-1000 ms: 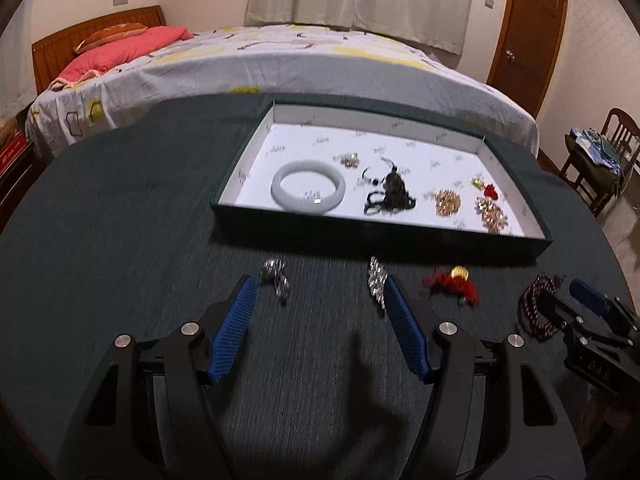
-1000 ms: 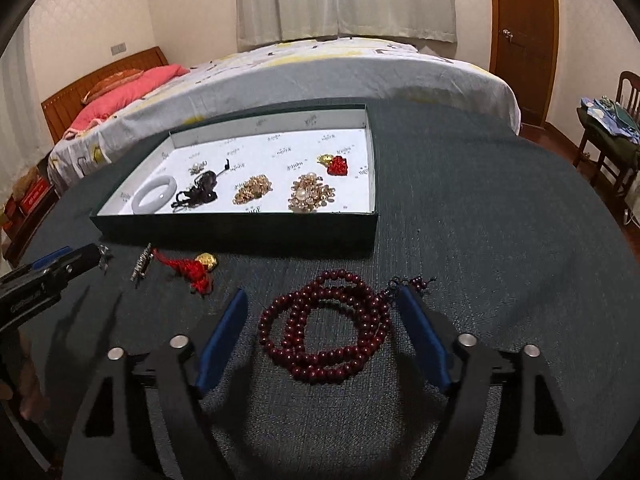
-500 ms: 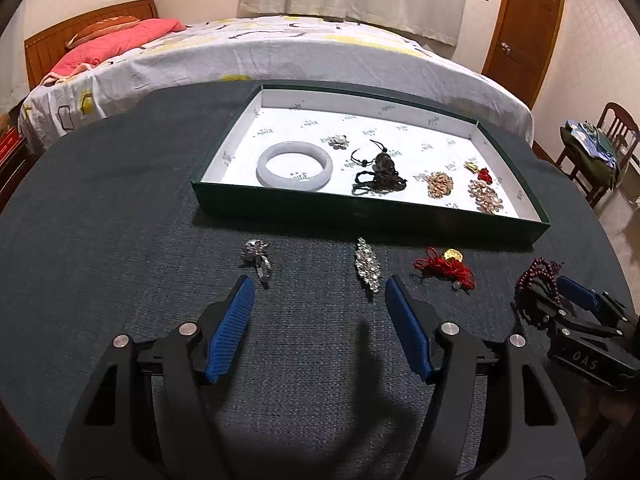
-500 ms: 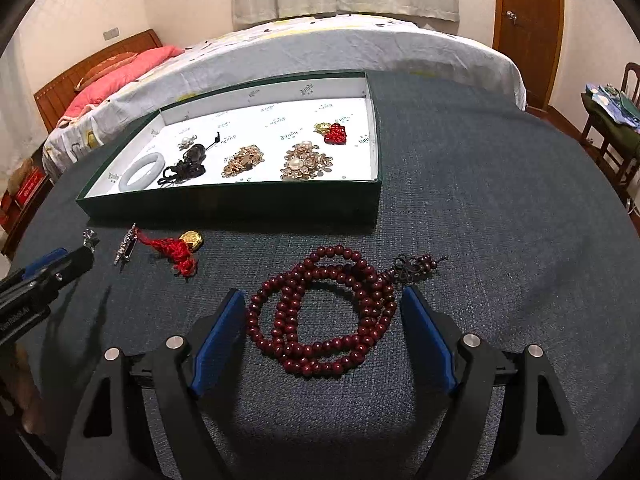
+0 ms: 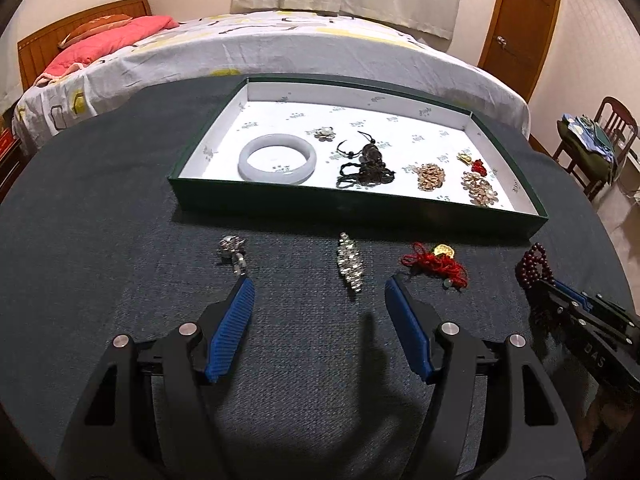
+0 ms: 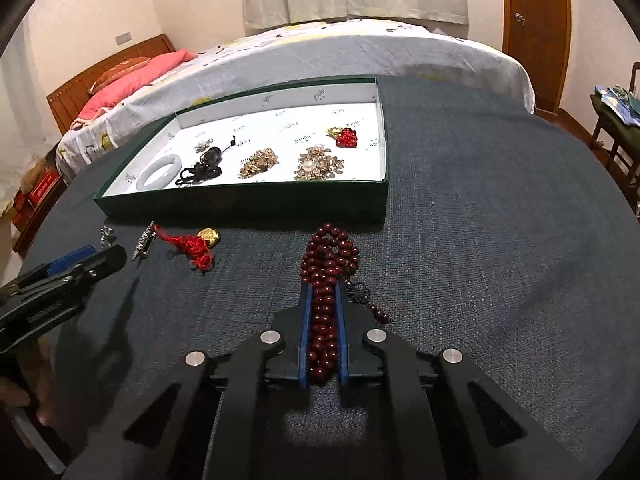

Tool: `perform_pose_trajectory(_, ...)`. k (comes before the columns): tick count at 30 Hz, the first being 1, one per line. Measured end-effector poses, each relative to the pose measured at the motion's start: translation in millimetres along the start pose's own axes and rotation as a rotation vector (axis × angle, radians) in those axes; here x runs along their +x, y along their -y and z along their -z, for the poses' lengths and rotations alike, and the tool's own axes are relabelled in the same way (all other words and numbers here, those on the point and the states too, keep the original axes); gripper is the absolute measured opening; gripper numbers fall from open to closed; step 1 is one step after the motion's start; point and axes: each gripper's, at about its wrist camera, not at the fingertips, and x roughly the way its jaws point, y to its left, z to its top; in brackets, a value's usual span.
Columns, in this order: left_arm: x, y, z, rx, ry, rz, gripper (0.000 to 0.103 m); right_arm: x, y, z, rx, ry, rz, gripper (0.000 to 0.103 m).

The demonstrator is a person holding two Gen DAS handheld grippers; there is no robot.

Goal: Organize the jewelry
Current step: 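Grip the long rhinestone brooch with the left tool while the right tool grips the dark red bead strand, then carry the rhinestone brooch into the box with the left tool while the right tool drops the beads there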

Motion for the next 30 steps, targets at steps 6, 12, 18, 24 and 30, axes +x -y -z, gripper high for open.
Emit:
perform_pose_trajectory(6,11,9,-4,0.018,-0.012,0.004,0.058,-5,4,-3,0.018,0.017,-0.021,0.011)
perform_pose_trajectory(12,25,13,-9,0.026,-0.037,0.014,0.044,-4,9,-3,0.04,0.014,-0.041,0.011)
perform_pose_trajectory(18,29,11,-11,0.058,-0.03,0.02,0.016,-3,11,-3,0.057,0.017,-0.057,0.011)
perform_pose_trajectory(24,25,12,-6,0.092,-0.023,0.041,0.013,-2,11,-3,0.068,0.013,-0.068,0.011)
perform_pose_trajectory(30,18,11,-5,0.085,-0.02,0.05,0.013,-5,8,-4,0.059,0.03,-0.069,0.011)
